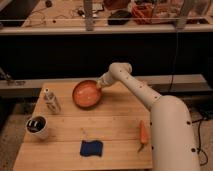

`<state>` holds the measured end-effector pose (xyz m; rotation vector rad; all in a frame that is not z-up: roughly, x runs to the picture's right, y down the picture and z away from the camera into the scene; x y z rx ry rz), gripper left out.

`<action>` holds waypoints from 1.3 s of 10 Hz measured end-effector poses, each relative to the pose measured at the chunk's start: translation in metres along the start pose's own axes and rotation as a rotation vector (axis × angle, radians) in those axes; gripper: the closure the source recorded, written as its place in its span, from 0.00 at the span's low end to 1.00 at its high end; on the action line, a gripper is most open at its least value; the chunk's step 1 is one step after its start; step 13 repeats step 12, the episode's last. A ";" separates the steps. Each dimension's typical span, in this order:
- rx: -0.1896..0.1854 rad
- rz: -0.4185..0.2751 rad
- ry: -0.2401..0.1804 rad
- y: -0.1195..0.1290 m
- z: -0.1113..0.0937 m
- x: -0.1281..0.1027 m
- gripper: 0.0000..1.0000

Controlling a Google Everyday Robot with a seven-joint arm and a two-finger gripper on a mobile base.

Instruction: Pick up the ceramic bowl

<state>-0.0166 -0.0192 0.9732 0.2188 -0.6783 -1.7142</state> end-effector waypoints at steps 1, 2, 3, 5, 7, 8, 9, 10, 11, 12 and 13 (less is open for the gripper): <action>-0.002 0.003 -0.004 0.002 -0.001 0.000 0.97; 0.003 0.022 -0.042 -0.003 0.005 0.000 0.97; 0.028 0.050 -0.100 -0.010 0.009 0.001 0.97; 0.107 0.110 -0.100 -0.012 0.002 -0.001 0.97; 0.180 0.151 -0.045 -0.019 -0.011 -0.001 0.97; 0.201 0.161 -0.031 -0.026 -0.016 -0.002 0.97; 0.204 0.173 -0.019 -0.030 -0.023 -0.004 0.97; 0.196 0.181 -0.012 -0.031 -0.029 -0.006 0.97; 0.191 0.184 -0.010 -0.035 -0.033 -0.008 0.97; 0.183 0.180 -0.007 -0.041 -0.038 -0.010 0.97; 0.183 0.180 -0.007 -0.041 -0.038 -0.010 0.97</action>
